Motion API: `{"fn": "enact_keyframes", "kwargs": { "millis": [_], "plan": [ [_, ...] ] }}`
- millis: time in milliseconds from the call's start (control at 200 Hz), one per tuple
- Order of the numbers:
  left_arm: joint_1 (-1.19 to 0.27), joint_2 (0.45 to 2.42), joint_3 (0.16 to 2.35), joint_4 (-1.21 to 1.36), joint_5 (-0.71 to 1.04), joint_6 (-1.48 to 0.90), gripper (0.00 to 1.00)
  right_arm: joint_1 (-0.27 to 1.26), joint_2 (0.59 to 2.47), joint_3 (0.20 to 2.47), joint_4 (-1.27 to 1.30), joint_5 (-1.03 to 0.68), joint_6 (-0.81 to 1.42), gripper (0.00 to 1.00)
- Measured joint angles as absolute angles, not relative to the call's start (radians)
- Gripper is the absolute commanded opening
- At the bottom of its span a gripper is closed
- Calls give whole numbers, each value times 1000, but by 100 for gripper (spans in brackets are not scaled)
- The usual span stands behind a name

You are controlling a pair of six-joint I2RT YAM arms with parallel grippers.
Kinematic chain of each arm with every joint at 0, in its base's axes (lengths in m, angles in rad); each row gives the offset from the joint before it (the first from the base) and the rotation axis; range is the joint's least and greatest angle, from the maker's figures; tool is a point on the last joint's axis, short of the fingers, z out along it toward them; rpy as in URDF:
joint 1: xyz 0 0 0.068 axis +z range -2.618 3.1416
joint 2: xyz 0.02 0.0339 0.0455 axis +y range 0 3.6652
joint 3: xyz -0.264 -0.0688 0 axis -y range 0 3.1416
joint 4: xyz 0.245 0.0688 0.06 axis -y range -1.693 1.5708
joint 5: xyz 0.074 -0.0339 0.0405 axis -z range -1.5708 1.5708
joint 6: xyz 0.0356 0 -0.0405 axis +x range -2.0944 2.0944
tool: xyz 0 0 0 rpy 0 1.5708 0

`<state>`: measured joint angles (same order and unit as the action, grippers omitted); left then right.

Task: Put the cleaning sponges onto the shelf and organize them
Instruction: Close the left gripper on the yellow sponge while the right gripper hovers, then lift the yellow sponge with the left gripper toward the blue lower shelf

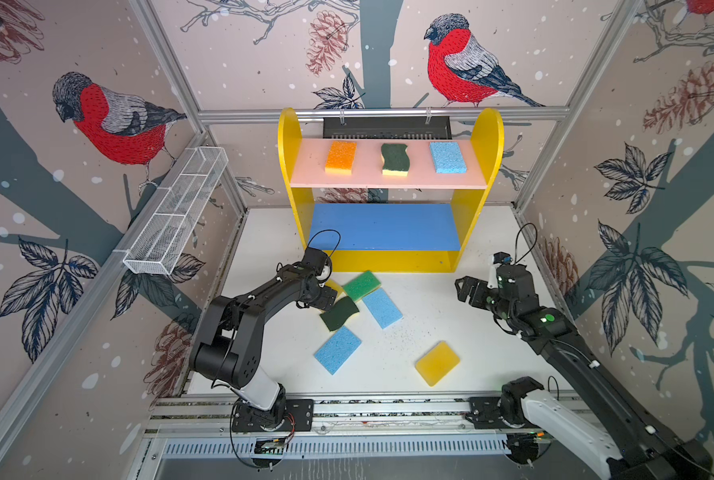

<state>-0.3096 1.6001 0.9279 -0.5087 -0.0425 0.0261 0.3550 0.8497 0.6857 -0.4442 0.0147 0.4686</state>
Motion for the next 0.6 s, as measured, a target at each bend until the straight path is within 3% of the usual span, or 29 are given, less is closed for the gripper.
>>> {"fn": "enact_keyframes", "kwargs": {
  "millis": [600],
  "plan": [
    [-329, 1636, 931, -497, -52, 34, 82, 340, 830, 653, -421, -9, 469, 97]
  ]
}}
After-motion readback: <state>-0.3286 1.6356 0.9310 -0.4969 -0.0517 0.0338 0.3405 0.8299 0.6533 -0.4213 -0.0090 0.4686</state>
